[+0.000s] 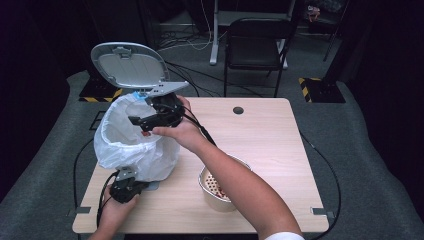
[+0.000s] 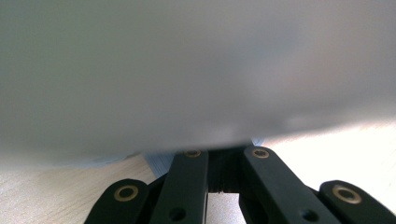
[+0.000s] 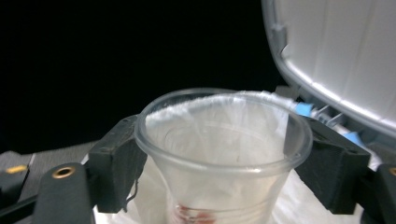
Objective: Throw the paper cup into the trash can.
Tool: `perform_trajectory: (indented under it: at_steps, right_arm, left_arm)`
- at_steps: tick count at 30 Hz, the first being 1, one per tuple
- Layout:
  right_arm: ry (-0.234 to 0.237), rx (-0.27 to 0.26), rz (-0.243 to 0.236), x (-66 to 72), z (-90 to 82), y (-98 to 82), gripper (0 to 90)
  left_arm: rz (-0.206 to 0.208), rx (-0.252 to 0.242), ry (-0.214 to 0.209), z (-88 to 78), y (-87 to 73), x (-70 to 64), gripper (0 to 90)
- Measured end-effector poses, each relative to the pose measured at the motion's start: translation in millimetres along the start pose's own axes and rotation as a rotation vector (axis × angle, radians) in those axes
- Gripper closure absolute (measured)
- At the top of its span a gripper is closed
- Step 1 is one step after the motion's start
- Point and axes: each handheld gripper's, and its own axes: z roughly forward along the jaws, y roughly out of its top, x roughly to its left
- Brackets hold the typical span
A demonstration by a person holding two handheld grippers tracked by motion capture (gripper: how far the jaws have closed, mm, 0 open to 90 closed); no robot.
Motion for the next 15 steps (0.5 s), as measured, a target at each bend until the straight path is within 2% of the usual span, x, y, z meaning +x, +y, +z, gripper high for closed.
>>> perform_trajectory:
  at_steps: [2,4,6,7,12,15]
  right_arm:
    - [0.020,-0.004,0.011,-1.5,-0.4,0.9,20.9]
    - [0.020,0.008,0.010,-1.3,1.8,1.0,20.9]
    - [0.024,0.051,0.000,1.9,8.8,-0.2,20.7]
    - [0.020,0.057,-0.016,3.8,12.1,-1.5,19.9]
    - [-0.032,0.129,0.001,4.9,22.7,-3.9,15.5]
    - [-0.024,0.150,-0.011,4.3,22.2,-4.7,15.5]
  left_arm:
    - [0.001,0.001,0.000,0.0,0.1,0.0,90.0]
    - [0.001,0.001,0.000,0.0,0.0,0.0,90.0]
    - [-0.003,0.001,0.003,-0.3,-0.2,0.0,90.0]
    - [-0.005,0.001,0.004,-0.3,-0.2,-0.1,90.0]
    - [-0.003,0.002,0.004,-0.6,-0.1,-0.4,90.0]
    - [-0.001,0.000,-0.001,-0.4,-0.2,-0.2,90.0]
